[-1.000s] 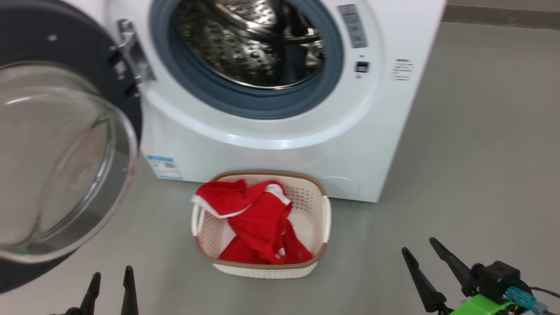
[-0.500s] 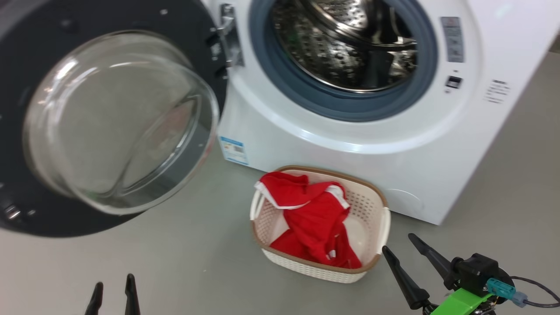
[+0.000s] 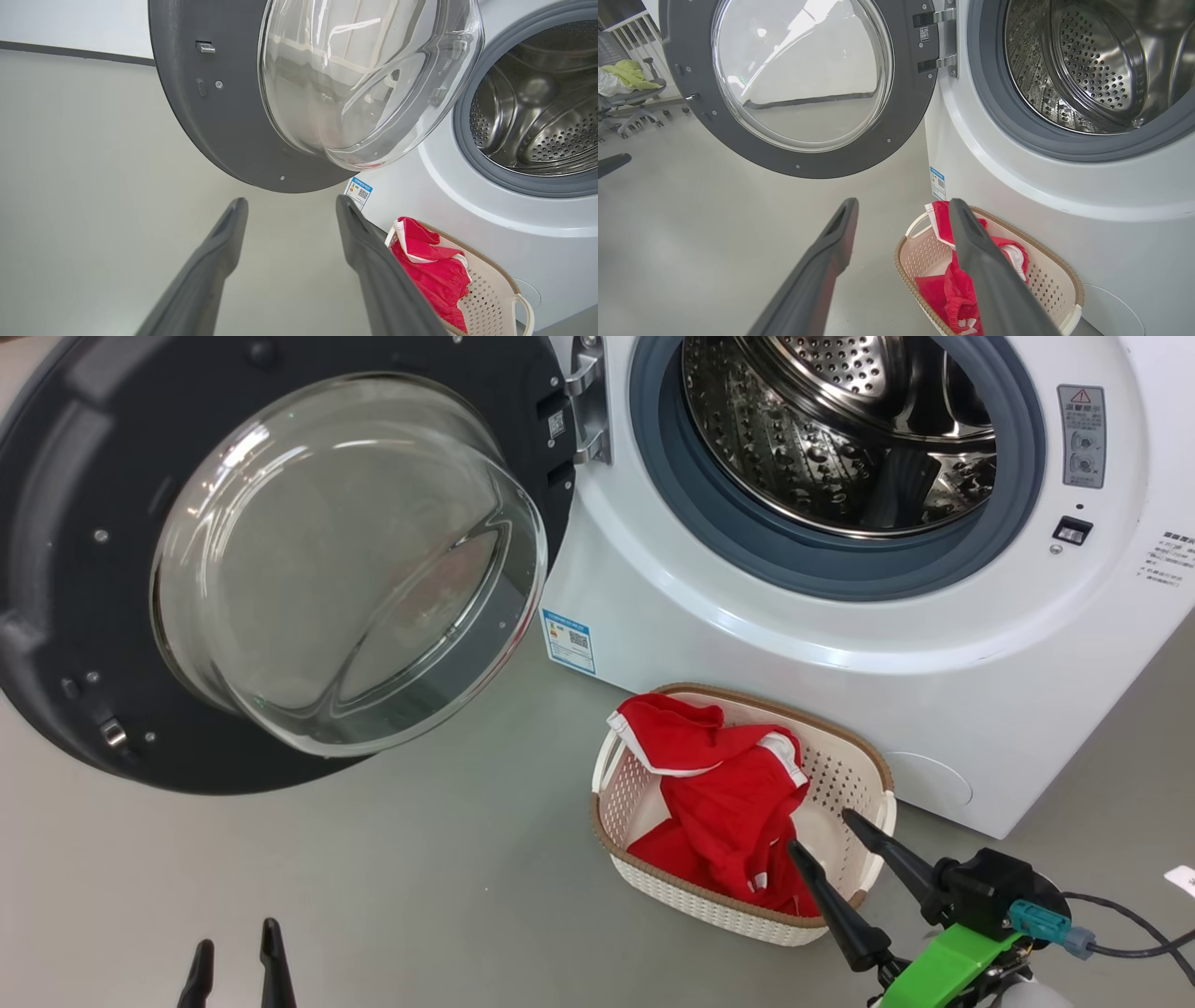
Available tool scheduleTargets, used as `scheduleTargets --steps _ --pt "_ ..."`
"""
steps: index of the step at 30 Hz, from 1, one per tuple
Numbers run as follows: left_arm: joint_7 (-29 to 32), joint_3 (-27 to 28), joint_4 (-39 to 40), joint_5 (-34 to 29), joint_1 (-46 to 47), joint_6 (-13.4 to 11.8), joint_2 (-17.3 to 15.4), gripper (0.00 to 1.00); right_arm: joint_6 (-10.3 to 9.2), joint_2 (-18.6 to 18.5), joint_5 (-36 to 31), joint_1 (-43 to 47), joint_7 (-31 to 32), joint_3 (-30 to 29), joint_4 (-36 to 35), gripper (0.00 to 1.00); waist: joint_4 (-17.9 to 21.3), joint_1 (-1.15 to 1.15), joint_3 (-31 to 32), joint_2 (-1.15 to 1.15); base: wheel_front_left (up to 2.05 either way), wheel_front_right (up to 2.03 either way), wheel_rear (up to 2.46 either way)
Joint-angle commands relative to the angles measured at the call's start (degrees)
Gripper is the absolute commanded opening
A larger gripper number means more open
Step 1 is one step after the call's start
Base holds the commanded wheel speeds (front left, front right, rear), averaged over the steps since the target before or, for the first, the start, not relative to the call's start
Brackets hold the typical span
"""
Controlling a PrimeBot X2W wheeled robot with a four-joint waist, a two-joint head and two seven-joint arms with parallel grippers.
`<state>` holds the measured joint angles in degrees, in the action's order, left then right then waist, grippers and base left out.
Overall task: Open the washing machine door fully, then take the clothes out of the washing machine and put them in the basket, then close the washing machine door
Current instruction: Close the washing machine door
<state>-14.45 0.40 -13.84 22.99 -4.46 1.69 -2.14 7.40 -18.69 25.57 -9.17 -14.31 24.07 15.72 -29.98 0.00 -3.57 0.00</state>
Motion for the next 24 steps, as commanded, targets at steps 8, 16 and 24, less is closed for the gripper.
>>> scheduleTargets --steps 8,16,24 --pt "-0.5 1.8 2.9 1.0 1.0 -0.8 -0.7 0.94 0.09 -0.7 1.3 -2.4 -0.7 2.1 -0.5 1.00 0.0 0.00 -0.2 0.00 0.00 0.00 0.00" --pt "-0.5 6.9 10.2 0.4 5.6 2.8 -1.0 0.00 0.09 -0.5 1.3 -1.1 -0.7 0.8 -0.9 1.00 0.1 0.00 -0.4 0.00 0.00 0.00 0.00" --pt "-0.5 14.7 14.8 4.7 19.1 5.3 -9.0 0.00 0.09 -0.8 0.4 -0.5 -0.7 -0.9 -1.7 1.00 0.8 0.00 -2.2 0.00 0.00 0.00 0.00"
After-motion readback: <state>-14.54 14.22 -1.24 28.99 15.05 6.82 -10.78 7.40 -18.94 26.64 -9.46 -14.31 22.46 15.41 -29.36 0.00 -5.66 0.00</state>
